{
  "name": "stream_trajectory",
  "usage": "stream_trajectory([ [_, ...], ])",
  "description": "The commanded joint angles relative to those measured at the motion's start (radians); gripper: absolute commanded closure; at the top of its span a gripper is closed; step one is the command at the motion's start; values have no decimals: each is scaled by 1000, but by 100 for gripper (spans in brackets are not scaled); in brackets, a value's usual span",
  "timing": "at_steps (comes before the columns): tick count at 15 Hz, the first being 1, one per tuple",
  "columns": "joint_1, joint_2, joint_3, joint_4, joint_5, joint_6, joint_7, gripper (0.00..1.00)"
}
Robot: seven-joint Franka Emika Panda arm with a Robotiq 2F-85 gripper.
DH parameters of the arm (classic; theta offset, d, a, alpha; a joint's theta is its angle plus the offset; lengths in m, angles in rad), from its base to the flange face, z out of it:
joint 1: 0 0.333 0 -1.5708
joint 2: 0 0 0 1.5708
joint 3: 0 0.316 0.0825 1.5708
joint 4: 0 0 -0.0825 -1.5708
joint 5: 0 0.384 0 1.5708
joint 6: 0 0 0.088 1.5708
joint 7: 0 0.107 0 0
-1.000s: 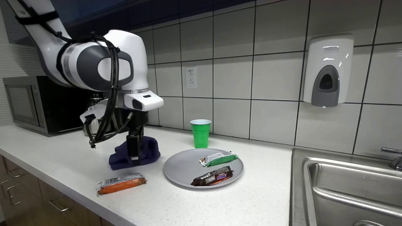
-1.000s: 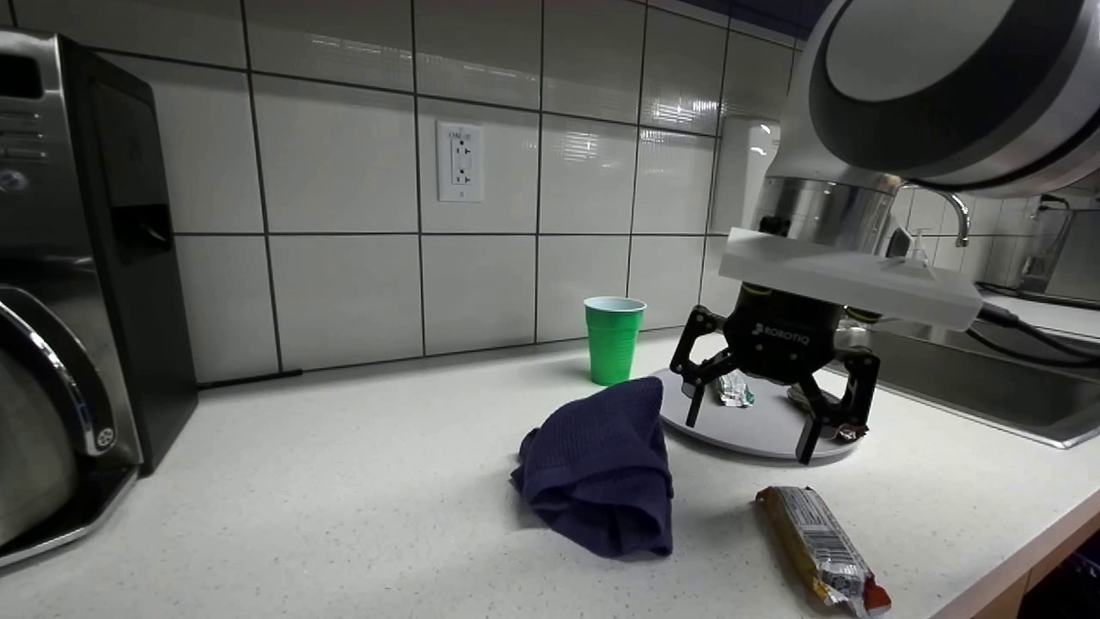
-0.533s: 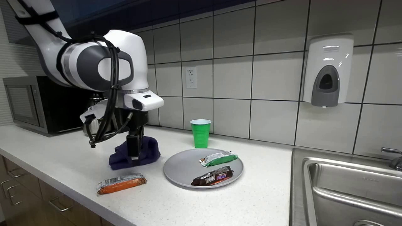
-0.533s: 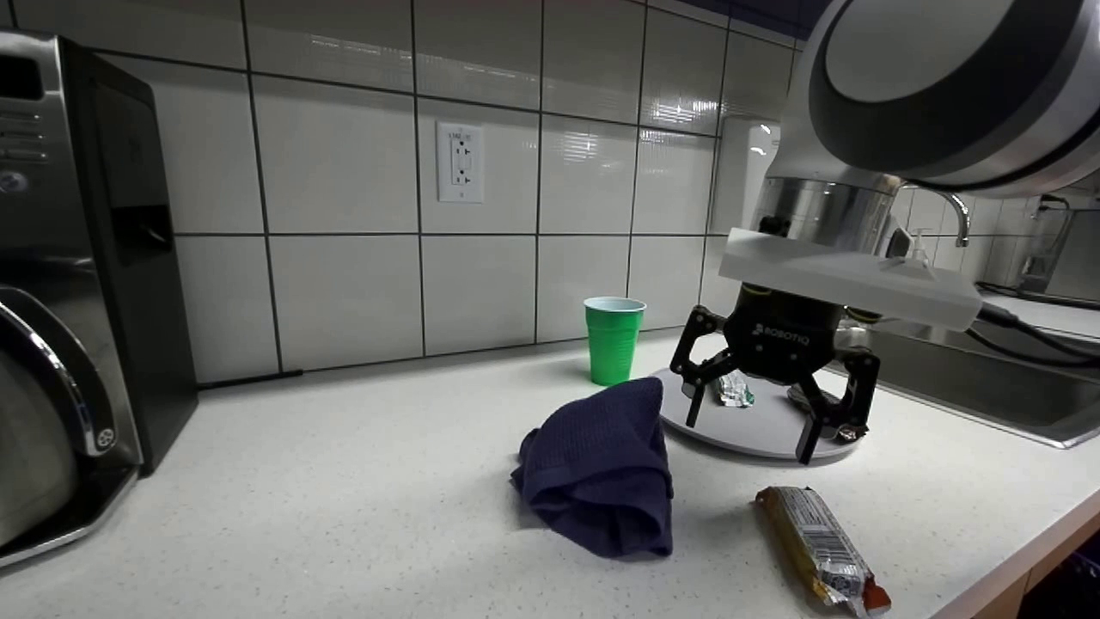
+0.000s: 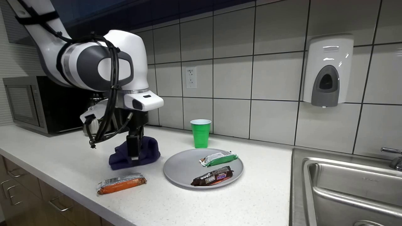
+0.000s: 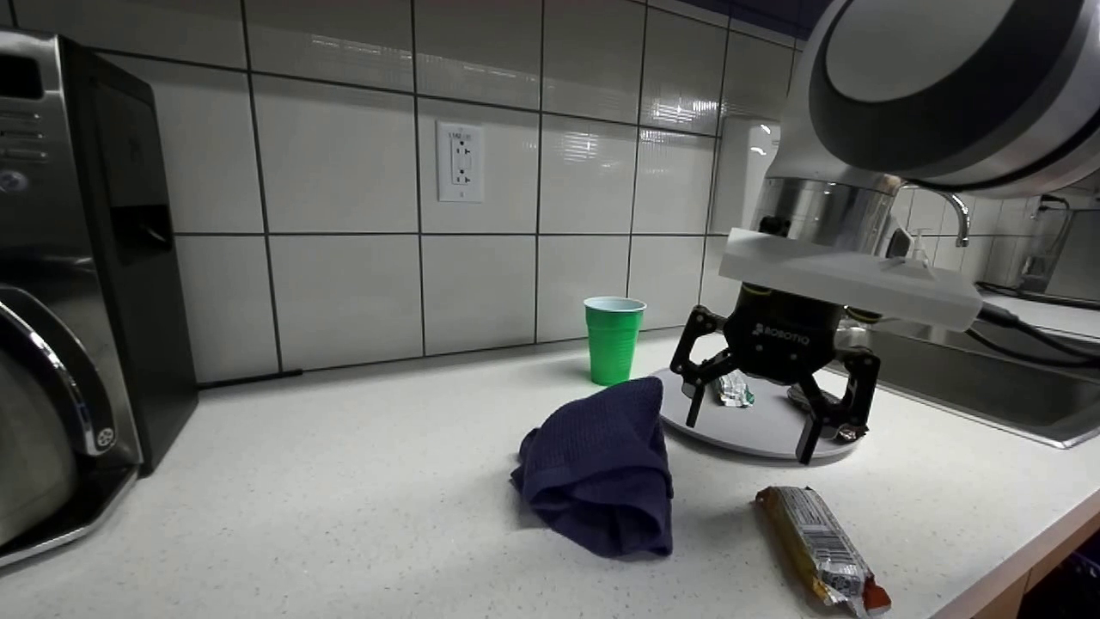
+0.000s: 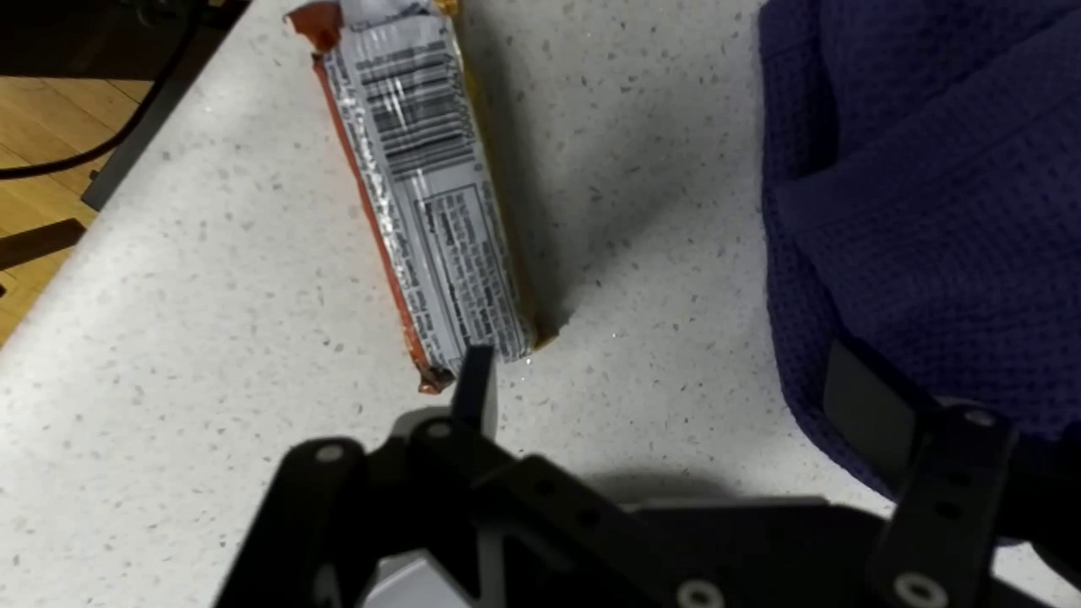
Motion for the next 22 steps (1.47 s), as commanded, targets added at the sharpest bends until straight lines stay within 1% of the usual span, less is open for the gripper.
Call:
stream_trajectory([
  [1, -12, -7, 14, -4, -11, -9, -8, 0],
  [7, 0, -26, 20, -38, 12, -32, -66, 0],
  [13, -5, -50, 17, -91, 6, -33, -136, 0],
  [17, -9, -59, 18, -126, -8, -17, -151, 0],
  [19, -14, -26, 17, -91, -25, -27, -143, 0],
  [22, -12, -31, 16, -88, -18, -26, -151, 0],
])
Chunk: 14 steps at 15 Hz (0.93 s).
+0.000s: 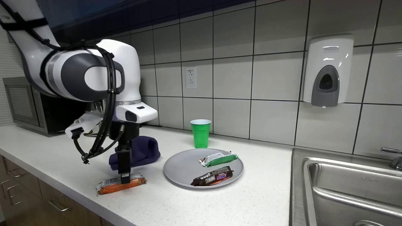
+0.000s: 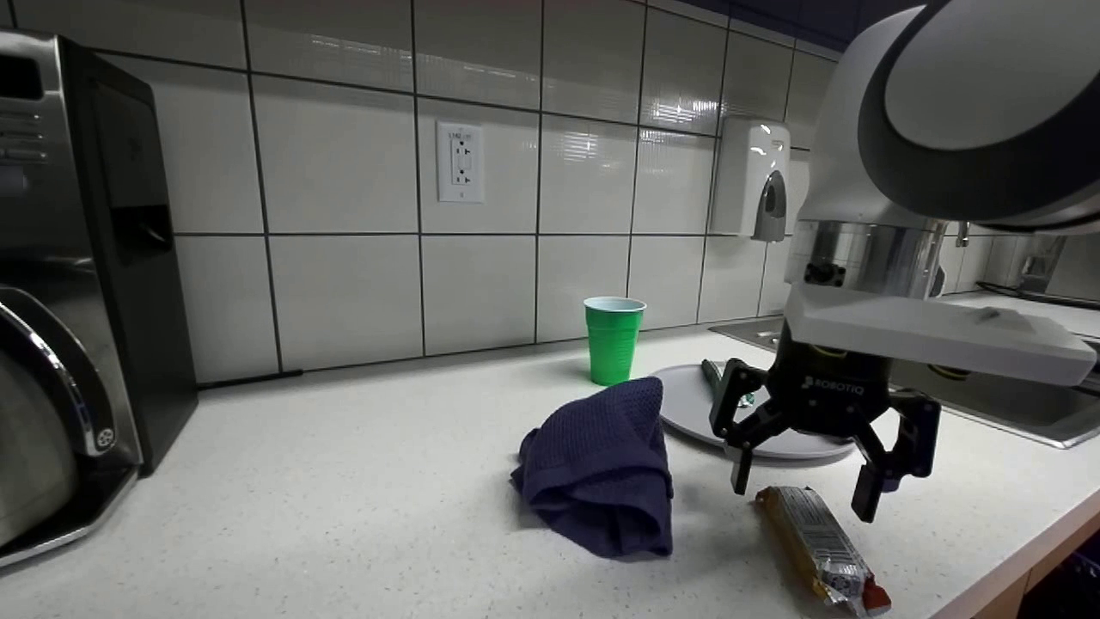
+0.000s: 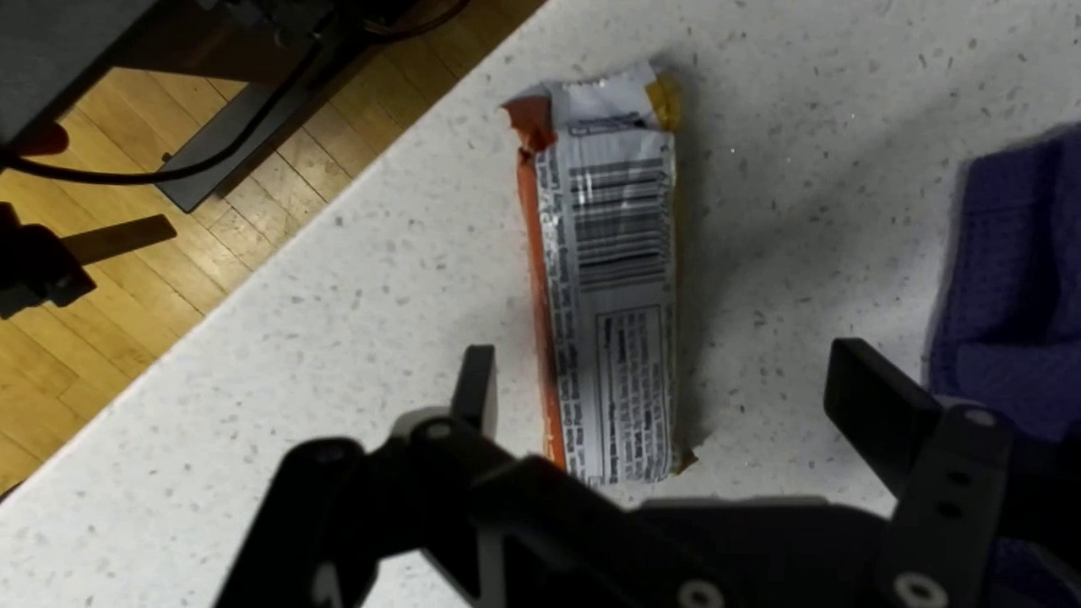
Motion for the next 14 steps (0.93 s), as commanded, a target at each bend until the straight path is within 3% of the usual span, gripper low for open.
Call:
stream_trajectory([
  [1, -17, -20, 8, 1, -9, -15, -21, 0],
  [14, -13, -1, 12, 2, 2, -2, -6, 0],
])
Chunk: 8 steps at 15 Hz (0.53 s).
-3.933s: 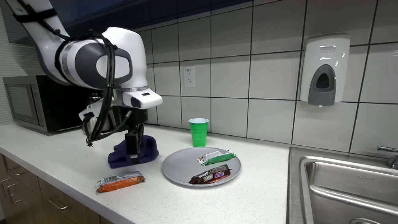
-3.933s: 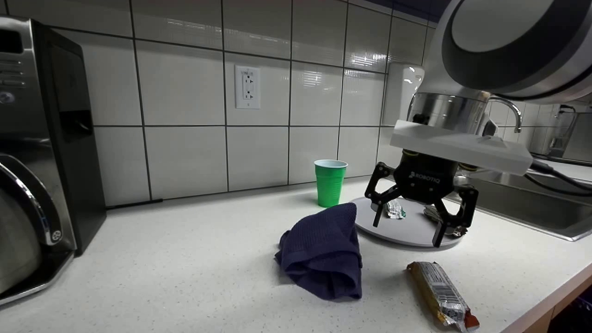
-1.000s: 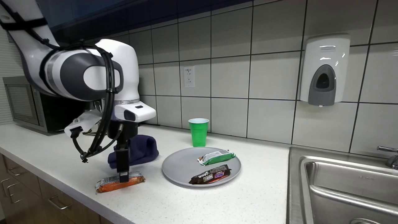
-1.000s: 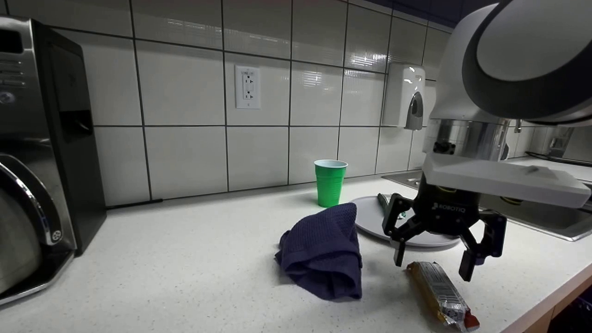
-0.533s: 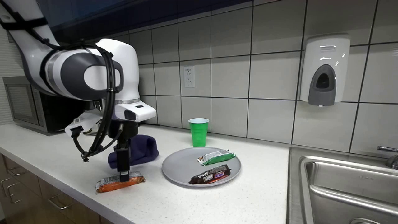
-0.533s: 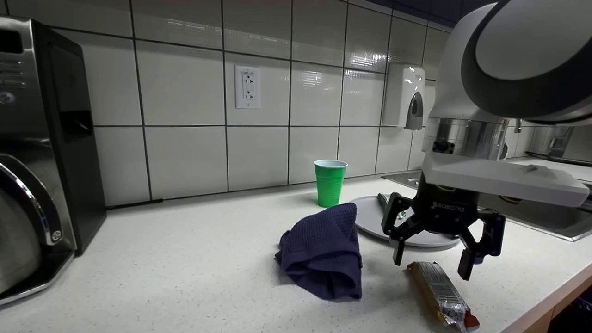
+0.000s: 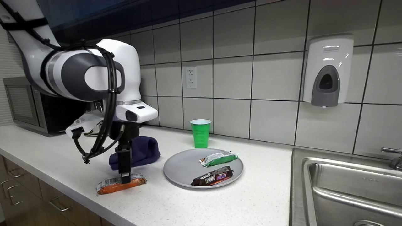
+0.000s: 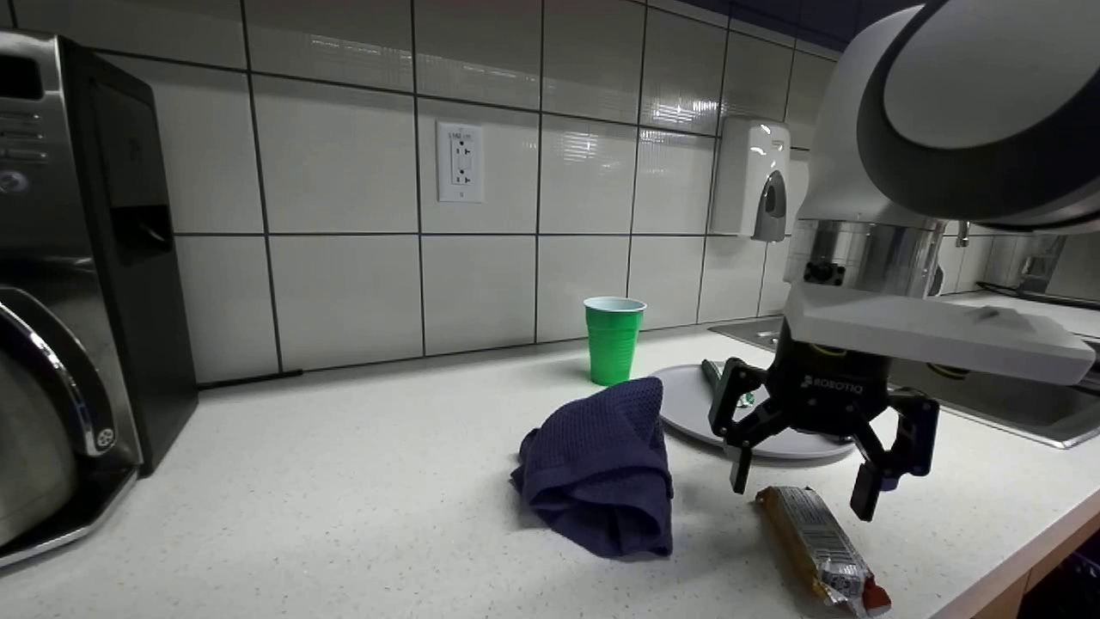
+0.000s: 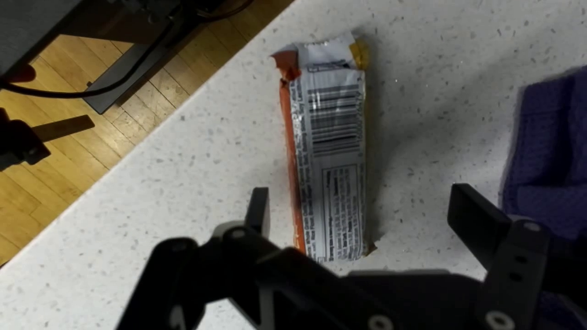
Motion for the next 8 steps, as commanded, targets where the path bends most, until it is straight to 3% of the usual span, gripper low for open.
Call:
stream_trajectory([
  [1, -12, -1, 12, 1, 2, -3, -1, 0],
  [8, -7, -5, 18, -6, 2, 1, -8, 0],
])
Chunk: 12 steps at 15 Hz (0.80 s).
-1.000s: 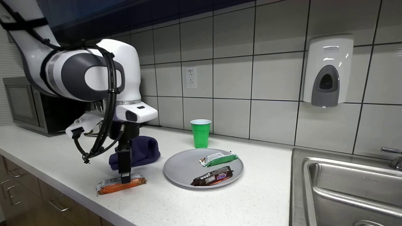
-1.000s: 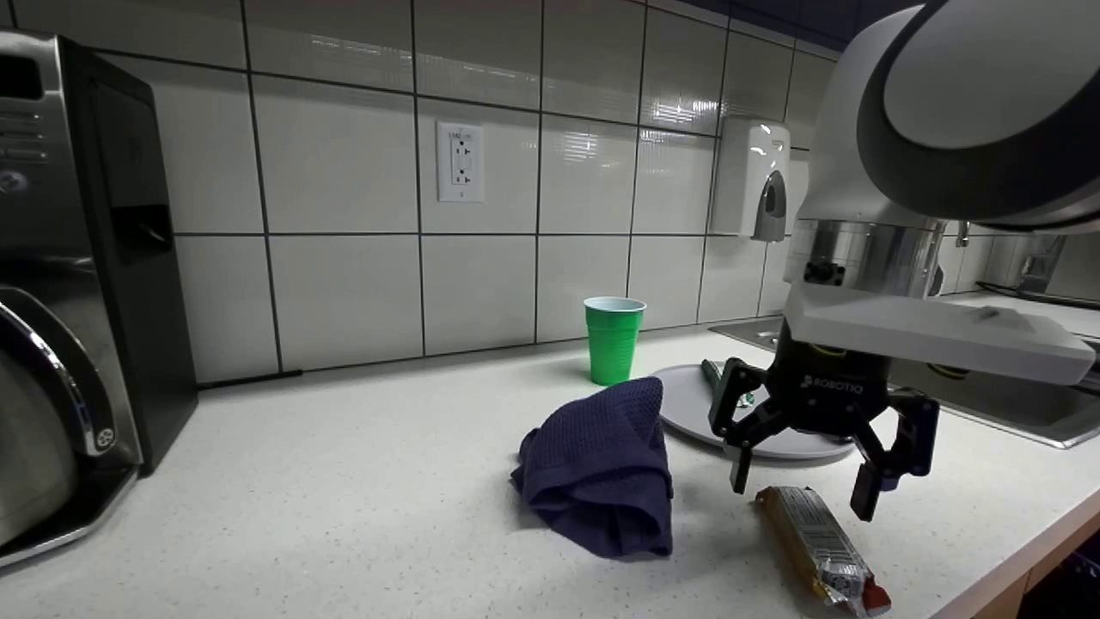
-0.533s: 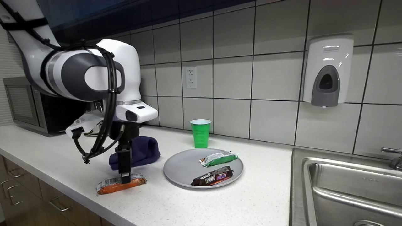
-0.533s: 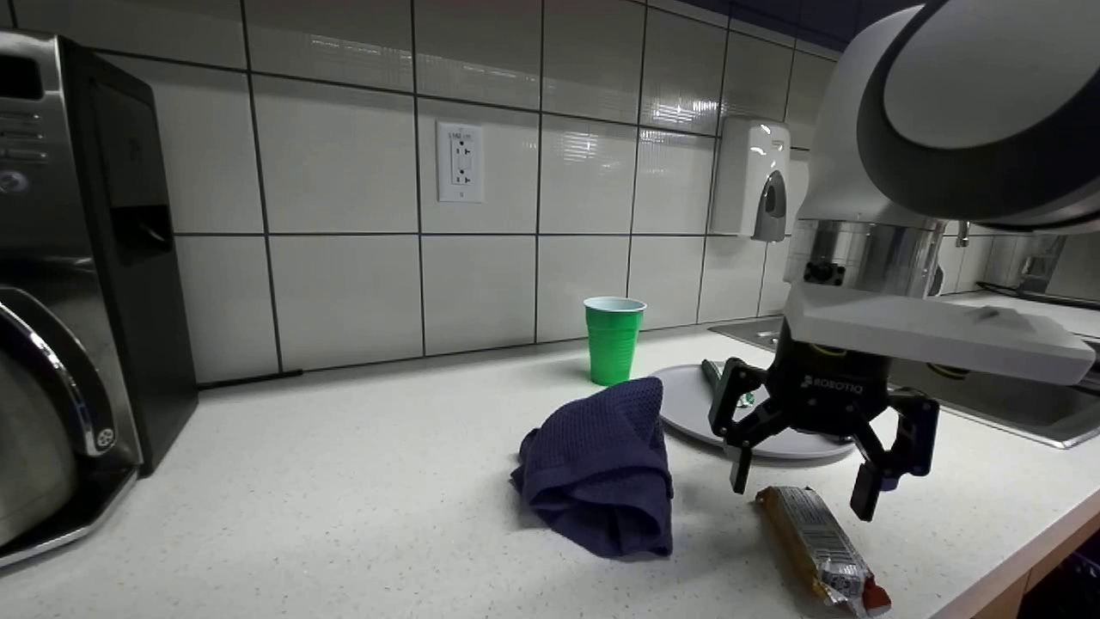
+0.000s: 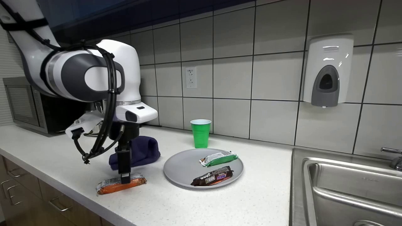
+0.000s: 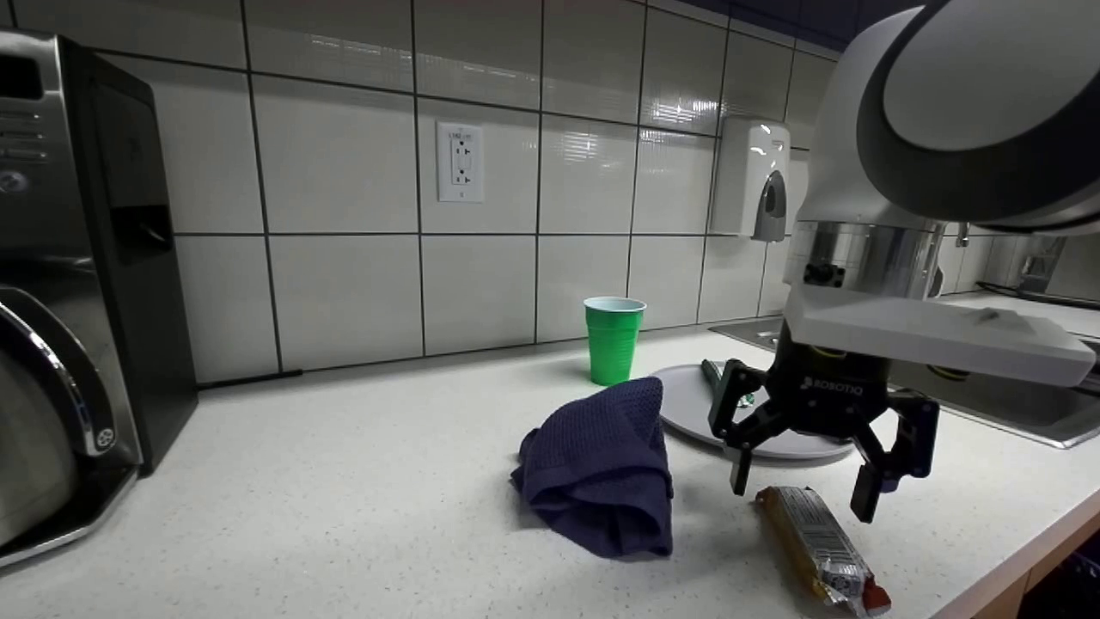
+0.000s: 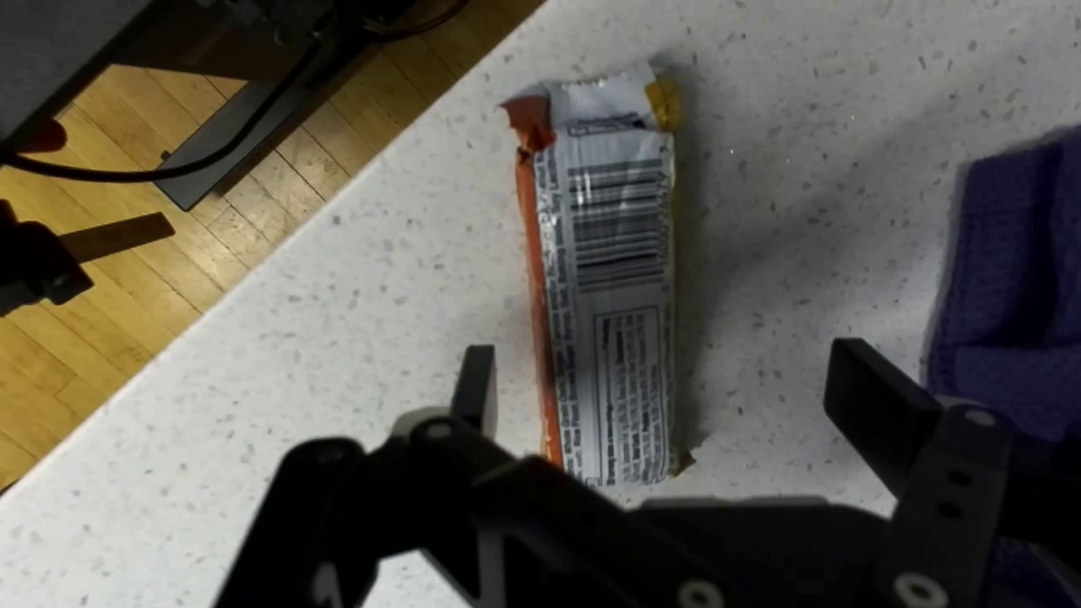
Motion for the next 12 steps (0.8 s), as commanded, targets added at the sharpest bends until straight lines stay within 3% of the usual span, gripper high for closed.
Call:
stream_trajectory([
  [1, -8, -5, 16, -5, 0, -1, -6, 0],
  [12, -13, 23, 8, 0, -7, -1, -19, 0],
])
